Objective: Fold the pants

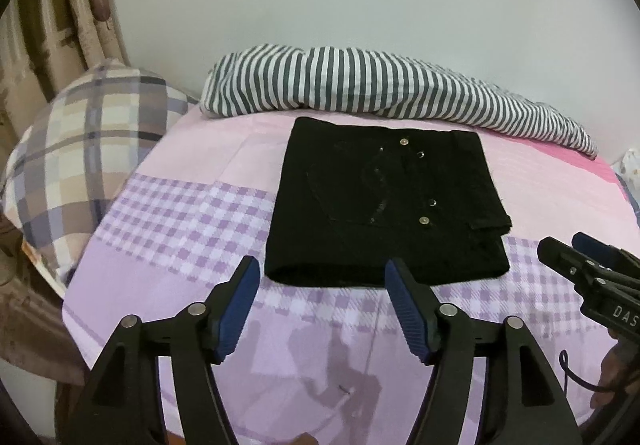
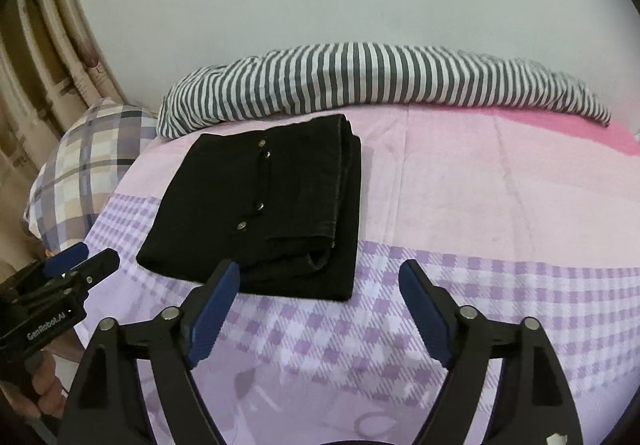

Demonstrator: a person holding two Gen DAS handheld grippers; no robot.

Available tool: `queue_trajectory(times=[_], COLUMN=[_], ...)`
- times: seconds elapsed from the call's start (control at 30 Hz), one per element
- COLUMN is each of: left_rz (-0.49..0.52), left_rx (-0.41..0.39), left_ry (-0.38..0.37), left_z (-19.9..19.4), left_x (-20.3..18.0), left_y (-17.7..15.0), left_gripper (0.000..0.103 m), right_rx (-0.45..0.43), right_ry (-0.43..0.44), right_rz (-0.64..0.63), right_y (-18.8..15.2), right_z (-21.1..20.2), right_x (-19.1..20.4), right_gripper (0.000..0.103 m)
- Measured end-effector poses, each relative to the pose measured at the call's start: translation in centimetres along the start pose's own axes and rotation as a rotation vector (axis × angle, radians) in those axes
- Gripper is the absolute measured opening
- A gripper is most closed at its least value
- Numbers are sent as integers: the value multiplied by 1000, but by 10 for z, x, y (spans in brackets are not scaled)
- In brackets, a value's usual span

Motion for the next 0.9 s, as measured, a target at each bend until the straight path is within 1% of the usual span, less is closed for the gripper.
queue_trajectory(times=[0.17, 0.3, 0.4, 0.63, 0.9], left_rz=[28, 43, 49, 73, 69], left_rx=[-16, -23, -27, -26, -21], left_ry=[22, 40, 55, 66, 51], left_z=[-17, -25, -28, -31, -28], left_x=[-5, -9, -10, -13, -12], left_y=[-10, -17, -22, -33, -39], left_gripper=[68, 68, 68, 68, 68], right_rx=[-41, -76, -93, -78, -75], right_ry=[-14, -37, -51, -78, -98], right_rz=[-11, -17, -19, -37, -72], right_y=[-5, -9, -13, -25, -31], right_z=[-20, -34, -40, -41, -41], right_x=[5, 7, 9, 13, 21], right_gripper=[84, 92, 94, 97, 99])
Point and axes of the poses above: each gripper's, at about its wrist camera, not at the fingertips, and z roughly the way its jaws point, x to its left, y to its top, the point moved 3 cm from there along z, roughly the way its jaws point, and after that the axes turned 15 degrees about -y, right-handed, at the moved point
